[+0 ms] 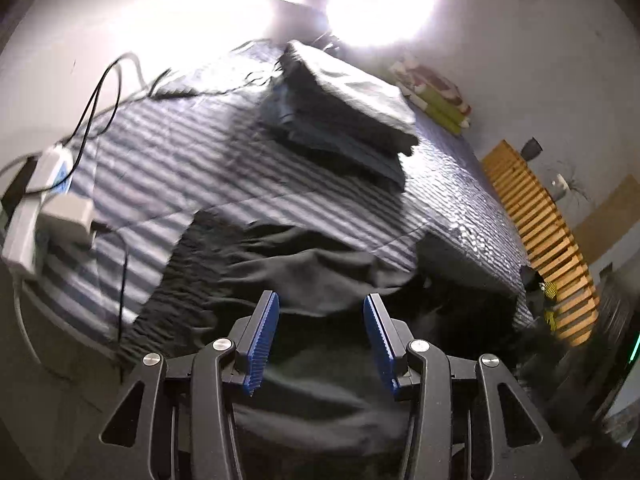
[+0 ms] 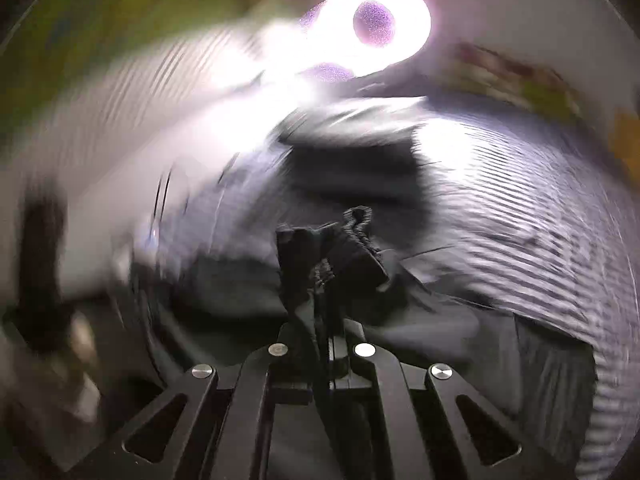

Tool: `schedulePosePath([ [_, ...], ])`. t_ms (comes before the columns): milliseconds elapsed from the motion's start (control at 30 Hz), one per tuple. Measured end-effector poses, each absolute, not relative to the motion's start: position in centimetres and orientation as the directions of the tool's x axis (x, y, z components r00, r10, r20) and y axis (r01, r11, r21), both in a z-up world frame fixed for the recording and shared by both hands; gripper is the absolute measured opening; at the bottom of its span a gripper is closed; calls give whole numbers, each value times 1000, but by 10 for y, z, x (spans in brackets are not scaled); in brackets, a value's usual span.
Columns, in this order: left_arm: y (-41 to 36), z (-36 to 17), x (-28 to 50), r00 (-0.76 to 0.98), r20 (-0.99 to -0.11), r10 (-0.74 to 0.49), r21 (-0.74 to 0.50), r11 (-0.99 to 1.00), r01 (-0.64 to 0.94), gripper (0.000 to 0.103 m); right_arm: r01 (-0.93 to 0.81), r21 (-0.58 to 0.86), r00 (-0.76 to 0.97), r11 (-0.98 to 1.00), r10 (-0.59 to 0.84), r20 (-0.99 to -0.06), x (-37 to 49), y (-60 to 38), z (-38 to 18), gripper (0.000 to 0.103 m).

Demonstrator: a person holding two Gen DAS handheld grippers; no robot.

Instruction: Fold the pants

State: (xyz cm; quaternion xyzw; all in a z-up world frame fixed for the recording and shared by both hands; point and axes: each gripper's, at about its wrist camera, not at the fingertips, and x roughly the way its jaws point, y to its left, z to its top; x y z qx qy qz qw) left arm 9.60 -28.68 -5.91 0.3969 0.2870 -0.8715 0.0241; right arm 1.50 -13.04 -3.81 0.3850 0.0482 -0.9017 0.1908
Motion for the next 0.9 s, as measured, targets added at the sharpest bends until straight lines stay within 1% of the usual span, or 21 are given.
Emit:
schedulePosePath([
  [33,-292,-64,95,-677,-709,199,-489,-830,267,48,423,6,-619,-906,-293,-729,20,-156,-56,4],
  [133,-300,-78,89,-658,-715,237,-506,-824,253,48,479,-57,-588,-876,-272,-762,35,-197,-93,4],
  [267,-299,-88,71,-633,-703,325,-550,-813,193,48,499,-210,-643,-841,-196,-741,52,-222,-114,4],
  [333,-294,-90,65,-619,-699,357,-564,-808,171,48,490,-242,-658,-838,-173,-733,51,-221,-116,4],
  [367,-293,-90,62,-615,-697,367,-570,-805,165,48,488,-246,-658,-838,-168,-734,49,-223,-117,4],
  [500,-287,-94,53,-578,-699,420,-603,-781,163,54,489,-268,-665,-830,-156,-731,45,-226,-120,4],
  [600,-280,-101,47,-529,-706,471,-627,-762,160,63,473,-274,-690,-837,-159,-706,52,-226,-118,4],
  [667,-275,-104,43,-501,-718,483,-627,-761,165,67,466,-284,-709,-838,-162,-686,60,-225,-115,4],
  [700,-272,-107,40,-486,-729,483,-622,-764,173,70,464,-283,-714,-839,-165,-681,62,-224,-115,4],
  [767,-270,-112,36,-472,-733,489,-626,-756,190,72,464,-269,-711,-844,-174,-682,63,-221,-114,4],
  [833,-266,-120,28,-445,-723,528,-655,-729,199,73,472,-270,-708,-840,-178,-684,64,-222,-116,4],
  [900,-259,-126,22,-419,-736,532,-649,-732,210,73,478,-275,-709,-834,-181,-682,68,-225,-118,4],
])
